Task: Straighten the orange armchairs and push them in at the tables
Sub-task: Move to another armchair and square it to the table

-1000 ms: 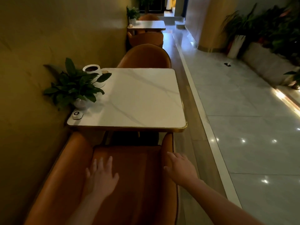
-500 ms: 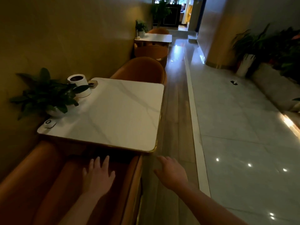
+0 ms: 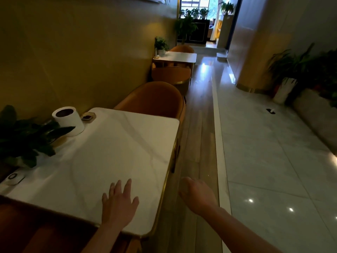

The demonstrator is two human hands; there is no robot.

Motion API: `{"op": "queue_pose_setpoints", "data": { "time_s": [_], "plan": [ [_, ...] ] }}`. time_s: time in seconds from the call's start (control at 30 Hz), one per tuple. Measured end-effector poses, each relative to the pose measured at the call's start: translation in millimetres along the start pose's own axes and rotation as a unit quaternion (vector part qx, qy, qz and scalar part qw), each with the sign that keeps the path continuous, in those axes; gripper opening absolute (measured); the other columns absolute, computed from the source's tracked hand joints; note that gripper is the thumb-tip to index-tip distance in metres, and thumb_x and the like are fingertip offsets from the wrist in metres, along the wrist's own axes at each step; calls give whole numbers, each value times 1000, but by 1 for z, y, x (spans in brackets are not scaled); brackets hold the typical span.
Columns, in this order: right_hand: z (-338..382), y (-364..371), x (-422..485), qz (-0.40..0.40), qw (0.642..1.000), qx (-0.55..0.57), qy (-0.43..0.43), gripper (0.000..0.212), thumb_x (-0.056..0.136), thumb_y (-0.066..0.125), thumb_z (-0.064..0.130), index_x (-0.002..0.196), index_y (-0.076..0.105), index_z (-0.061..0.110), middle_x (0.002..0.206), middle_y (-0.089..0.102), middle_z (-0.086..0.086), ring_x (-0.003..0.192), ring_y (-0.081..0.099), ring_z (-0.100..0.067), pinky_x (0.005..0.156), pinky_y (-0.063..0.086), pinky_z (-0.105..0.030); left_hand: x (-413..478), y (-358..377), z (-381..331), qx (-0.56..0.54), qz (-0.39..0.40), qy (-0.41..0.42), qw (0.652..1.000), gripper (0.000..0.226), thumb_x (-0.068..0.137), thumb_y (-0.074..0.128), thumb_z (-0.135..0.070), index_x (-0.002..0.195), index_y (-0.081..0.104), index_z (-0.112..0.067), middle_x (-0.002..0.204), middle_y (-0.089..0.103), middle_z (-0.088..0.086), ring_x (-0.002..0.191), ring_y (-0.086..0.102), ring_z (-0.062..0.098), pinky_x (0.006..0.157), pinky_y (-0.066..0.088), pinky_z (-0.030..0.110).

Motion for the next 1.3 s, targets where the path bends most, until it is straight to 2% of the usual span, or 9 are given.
{"op": "queue_pose_setpoints", "data": {
  "time_s": [0.27,0.37,0.53,0.77,0.9,1.07,1.17,1.3],
  "plan": [
    [-60,-55,144,0,1000,-18,-9,45,97,52,45,139,45,30,128,57,6,116,54,-12,93,48,-28,131,-23,-80,-1,-5,-12,1000,71,99,31,-57,158,2,-30,166,7,7,153,4,28,121,13,51],
    [-83,-71,202,9,1000,-16,-17,46,96,52,45,140,44,31,126,59,5,114,55,-13,93,51,-32,180,-26,-106,-3,-10,-26,1000,71,99,31,-57,158,3,-30,166,8,8,153,4,29,120,14,52],
    [-125,-99,309,17,998,-12,-64,35,97,51,42,129,53,26,113,62,3,95,59,-12,82,53,-29,263,-30,-158,-10,-27,-59,998,71,100,31,-56,158,2,-29,166,8,8,153,3,28,121,12,52],
    [-181,-135,453,61,989,-31,-131,40,97,49,43,134,50,28,120,62,2,107,58,-17,86,53,-33,359,-34,-235,-15,-17,-135,991,71,99,31,-57,158,1,-30,166,7,7,153,3,28,121,13,52],
    [-204,-150,521,78,985,-32,-153,44,97,48,47,138,48,30,123,61,3,111,56,-17,87,52,-33,412,-40,-269,-16,-11,-158,987,72,99,30,-58,158,1,-30,167,7,8,153,2,30,121,14,52],
    [-218,-167,616,80,978,-54,-186,49,98,47,43,144,42,27,129,59,0,119,55,-21,89,49,-32,497,-48,-298,-28,-22,-168,985,72,99,31,-58,158,3,-29,166,8,8,153,3,30,121,14,52],
    [-217,-171,681,85,975,-57,-198,46,98,48,45,140,46,26,126,59,0,118,54,-20,90,49,-33,554,-51,-306,-41,-32,-173,984,72,99,32,-58,158,5,-29,166,9,8,153,4,30,121,16,52],
    [-204,-173,768,97,971,-54,-213,39,98,49,42,133,51,26,119,60,2,110,57,-19,83,51,-31,629,-58,-306,-51,-33,-179,982,73,99,32,-59,158,4,-29,166,8,9,153,5,30,120,17,53]
  ]
}}
Point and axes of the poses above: each hand's wrist, its own x-axis towards the middle knuckle, its own y-axis out of the palm, z = x × y, the point moved 6 cm from there along x, towards the middle knuckle
